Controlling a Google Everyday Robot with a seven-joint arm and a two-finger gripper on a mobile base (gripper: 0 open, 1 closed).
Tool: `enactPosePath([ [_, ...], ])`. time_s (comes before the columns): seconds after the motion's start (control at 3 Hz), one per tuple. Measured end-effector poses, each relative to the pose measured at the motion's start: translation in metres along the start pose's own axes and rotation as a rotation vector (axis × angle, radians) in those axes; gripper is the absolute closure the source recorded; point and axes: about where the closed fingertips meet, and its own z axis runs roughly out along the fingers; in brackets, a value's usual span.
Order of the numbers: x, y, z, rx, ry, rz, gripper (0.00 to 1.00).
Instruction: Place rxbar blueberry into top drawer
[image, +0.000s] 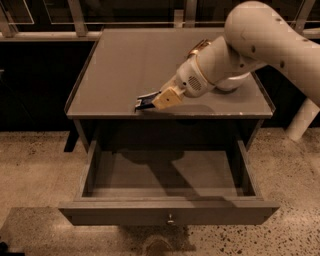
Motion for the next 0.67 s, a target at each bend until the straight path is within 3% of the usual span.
enactPosePath([
  [0.33, 0.005, 0.04, -0.026, 0.102, -0.057, 0.022, 1.0],
  [0.67, 0.033, 0.068, -0.035, 0.215, -0.109, 0.075, 1.0],
])
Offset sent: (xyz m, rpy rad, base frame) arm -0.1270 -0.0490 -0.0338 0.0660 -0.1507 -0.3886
